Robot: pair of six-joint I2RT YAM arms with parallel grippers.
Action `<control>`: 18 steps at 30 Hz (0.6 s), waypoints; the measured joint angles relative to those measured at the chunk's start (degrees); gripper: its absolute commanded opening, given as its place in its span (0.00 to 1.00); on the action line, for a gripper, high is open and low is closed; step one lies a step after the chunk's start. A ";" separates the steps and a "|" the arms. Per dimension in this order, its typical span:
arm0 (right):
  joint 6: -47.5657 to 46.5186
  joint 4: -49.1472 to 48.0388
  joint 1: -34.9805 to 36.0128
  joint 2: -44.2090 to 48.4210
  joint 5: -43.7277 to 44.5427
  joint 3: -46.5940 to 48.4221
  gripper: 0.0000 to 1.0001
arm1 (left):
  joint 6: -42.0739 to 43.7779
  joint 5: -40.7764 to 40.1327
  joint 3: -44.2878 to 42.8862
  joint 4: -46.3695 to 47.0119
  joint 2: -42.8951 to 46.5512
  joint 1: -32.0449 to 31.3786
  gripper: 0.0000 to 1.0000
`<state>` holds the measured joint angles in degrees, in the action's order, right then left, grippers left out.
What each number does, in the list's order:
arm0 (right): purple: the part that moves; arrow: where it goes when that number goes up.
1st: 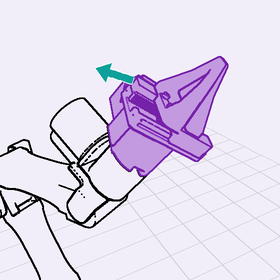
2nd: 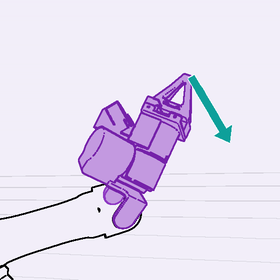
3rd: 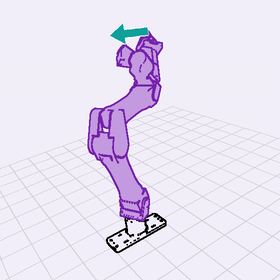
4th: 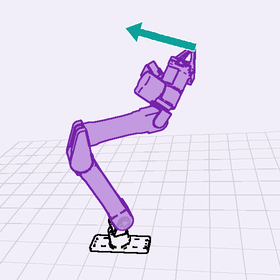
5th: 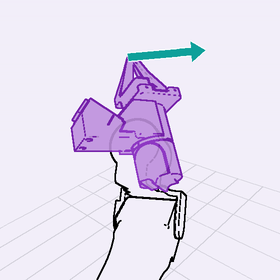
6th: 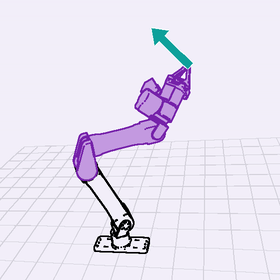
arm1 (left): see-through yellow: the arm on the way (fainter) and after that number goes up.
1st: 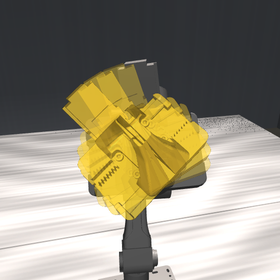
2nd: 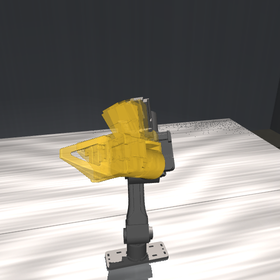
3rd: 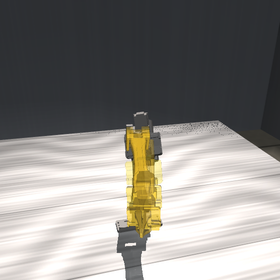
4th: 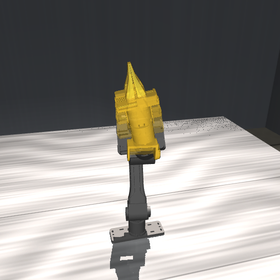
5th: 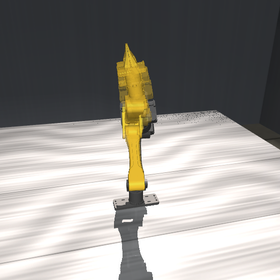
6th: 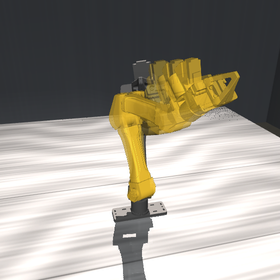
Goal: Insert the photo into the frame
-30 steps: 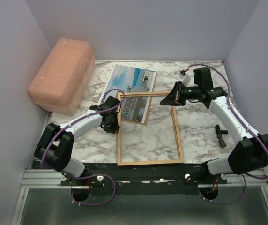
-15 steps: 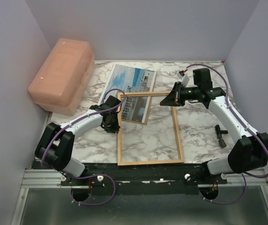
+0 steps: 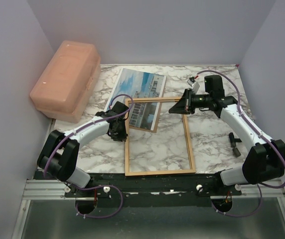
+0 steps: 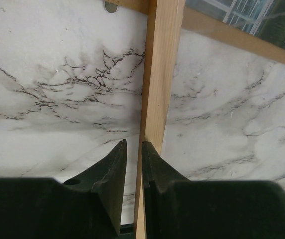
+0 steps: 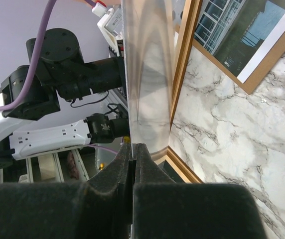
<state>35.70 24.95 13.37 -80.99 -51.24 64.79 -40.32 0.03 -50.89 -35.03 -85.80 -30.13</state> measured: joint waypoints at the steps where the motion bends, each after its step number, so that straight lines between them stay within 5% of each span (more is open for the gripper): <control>1: 0.20 -0.15 0.00 0.00 0.00 -0.15 0.00 | 0.00 0.00 0.00 0.00 0.00 0.00 0.20; 18: 4.57 -1.95 0.00 2.38 3.13 -4.33 0.00 | 0.00 0.00 0.00 0.00 0.00 0.00 0.20</control>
<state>40.27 23.00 13.37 -78.61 -48.12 60.47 -40.32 0.03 -50.89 -35.03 -85.80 -30.13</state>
